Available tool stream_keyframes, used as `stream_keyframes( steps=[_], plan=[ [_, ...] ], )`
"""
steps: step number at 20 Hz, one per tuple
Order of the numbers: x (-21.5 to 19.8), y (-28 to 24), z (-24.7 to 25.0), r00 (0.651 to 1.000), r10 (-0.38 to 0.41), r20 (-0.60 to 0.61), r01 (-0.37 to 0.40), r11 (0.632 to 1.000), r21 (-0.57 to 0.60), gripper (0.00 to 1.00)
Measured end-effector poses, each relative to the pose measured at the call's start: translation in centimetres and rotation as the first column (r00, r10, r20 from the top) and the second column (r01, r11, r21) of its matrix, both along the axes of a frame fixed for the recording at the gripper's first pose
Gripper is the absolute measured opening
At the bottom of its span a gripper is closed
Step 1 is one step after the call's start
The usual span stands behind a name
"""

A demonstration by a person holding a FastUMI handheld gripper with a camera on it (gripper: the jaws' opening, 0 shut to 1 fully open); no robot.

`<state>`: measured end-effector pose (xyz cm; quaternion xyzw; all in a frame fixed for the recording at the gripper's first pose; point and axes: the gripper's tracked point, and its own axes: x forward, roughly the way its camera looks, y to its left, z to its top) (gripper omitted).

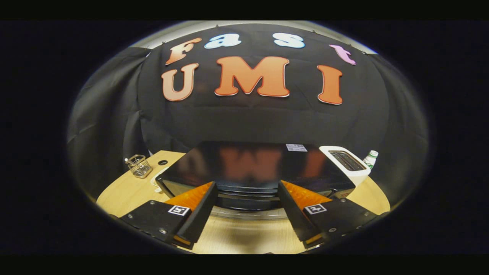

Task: Open the toaster oven, put the food inside, and close the toaster oven door.

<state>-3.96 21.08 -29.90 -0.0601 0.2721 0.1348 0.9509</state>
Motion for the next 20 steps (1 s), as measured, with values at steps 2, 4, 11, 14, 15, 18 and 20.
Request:
stream_keyframes(
  steps=[2, 4, 11, 14, 15, 18, 20],
  plan=[
    [-0.8, 0.1, 0.2, 1.0, 0.013, 0.015, -0.014, 1.0, 0.011, 0.87],
    [-2.4, -0.2, 0.0, 0.999, 0.042, -0.004, -0.042, 0.999, 0.008, 0.87],
    [-9.9, -1.5, -3.1, 0.959, 0.163, -0.232, -0.171, 0.985, -0.014, 0.86],
    [-11.9, -1.9, -4.7, 0.936, 0.176, -0.305, -0.185, 0.983, 0.002, 0.86],
    [-12.5, -2.2, -5.4, 0.924, 0.18, -0.336, -0.191, 0.982, 0.001, 0.86],
    [-13.9, -2.2, -7.3, 0.895, 0.191, -0.404, -0.203, 0.979, 0.015, 0.86],
    [-15.0, -2.4, -9.1, 0.866, 0.175, -0.468, -0.19, 0.982, 0.015, 0.86]
  ],
)
